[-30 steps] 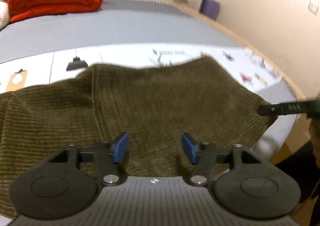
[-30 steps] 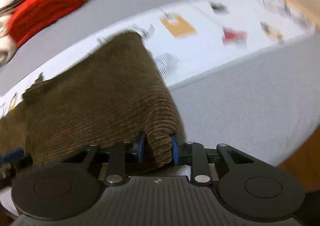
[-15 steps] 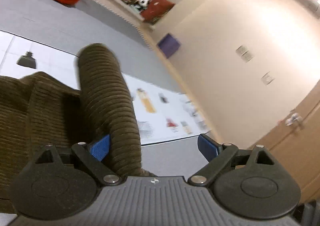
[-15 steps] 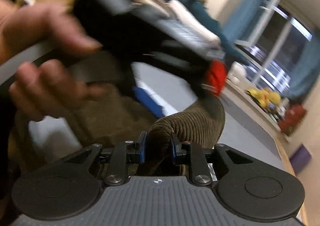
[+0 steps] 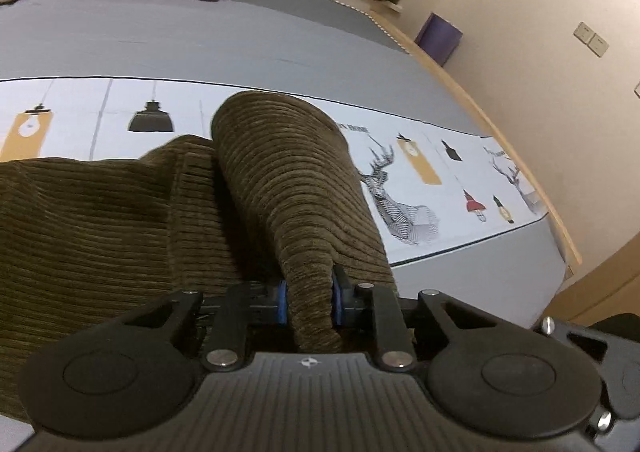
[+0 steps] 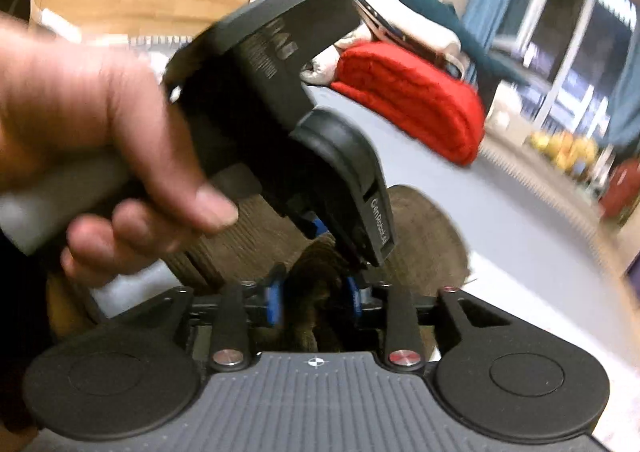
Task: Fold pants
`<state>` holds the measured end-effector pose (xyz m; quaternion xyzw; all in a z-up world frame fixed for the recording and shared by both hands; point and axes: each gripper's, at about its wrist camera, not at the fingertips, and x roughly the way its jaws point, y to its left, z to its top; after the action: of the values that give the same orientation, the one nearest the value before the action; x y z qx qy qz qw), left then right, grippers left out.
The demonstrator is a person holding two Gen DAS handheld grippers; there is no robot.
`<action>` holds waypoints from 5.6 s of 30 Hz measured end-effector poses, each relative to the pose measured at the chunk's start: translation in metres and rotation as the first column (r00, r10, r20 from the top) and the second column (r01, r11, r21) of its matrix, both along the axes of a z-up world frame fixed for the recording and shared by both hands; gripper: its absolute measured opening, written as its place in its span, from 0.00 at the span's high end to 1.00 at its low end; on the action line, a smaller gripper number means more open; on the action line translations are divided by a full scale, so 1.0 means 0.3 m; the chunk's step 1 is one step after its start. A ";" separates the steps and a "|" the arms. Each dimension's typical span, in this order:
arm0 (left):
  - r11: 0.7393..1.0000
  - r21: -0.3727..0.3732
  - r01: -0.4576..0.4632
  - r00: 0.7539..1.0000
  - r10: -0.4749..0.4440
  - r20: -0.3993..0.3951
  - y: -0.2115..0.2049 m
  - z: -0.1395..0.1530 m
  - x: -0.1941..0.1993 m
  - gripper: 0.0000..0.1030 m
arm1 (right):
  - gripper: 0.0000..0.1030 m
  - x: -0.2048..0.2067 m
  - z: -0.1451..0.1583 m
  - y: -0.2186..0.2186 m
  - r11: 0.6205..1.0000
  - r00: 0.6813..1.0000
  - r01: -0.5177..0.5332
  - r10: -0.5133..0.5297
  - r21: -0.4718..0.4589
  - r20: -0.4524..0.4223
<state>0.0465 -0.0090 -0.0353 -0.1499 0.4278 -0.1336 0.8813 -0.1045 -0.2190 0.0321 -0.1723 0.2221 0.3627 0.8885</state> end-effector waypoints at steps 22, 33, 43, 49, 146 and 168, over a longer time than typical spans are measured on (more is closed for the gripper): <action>0.907 0.146 -0.394 0.916 0.400 -0.013 0.993 0.093 -0.271 0.89 | 0.32 0.391 -0.125 0.128 0.913 0.760 0.354 -0.154 0.204 -0.632; 0.935 -0.020 -0.354 0.935 0.354 0.021 0.981 0.088 -0.175 0.34 | 0.23 0.416 -0.197 0.206 0.924 0.705 0.339 -0.126 0.176 -0.698; 0.926 -0.068 -0.373 0.921 0.360 -0.147 0.960 -0.075 0.029 0.48 | 0.22 0.417 -0.200 0.208 0.930 0.704 0.324 -0.116 0.173 -0.700; 0.957 0.043 -0.286 0.958 0.284 0.038 0.910 0.070 -0.037 0.93 | 0.22 0.424 -0.199 0.226 0.935 0.704 0.311 -0.106 0.171 -0.702; 0.881 0.435 0.185 0.982 -0.154 -0.106 0.238 0.022 0.007 0.39 | 0.40 0.498 -0.094 -0.105 0.797 0.640 0.552 -0.594 -0.245 -0.488; 0.924 0.305 -0.230 0.973 0.225 0.051 0.004 0.240 -0.285 0.00 | 0.11 0.182 0.141 -0.208 0.785 0.754 0.618 -0.578 0.039 -0.311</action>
<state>-0.0391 -0.0077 0.0365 -0.0578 0.4165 0.0369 0.9066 -0.0499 -0.2813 0.0743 0.0236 0.3640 0.0943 0.9263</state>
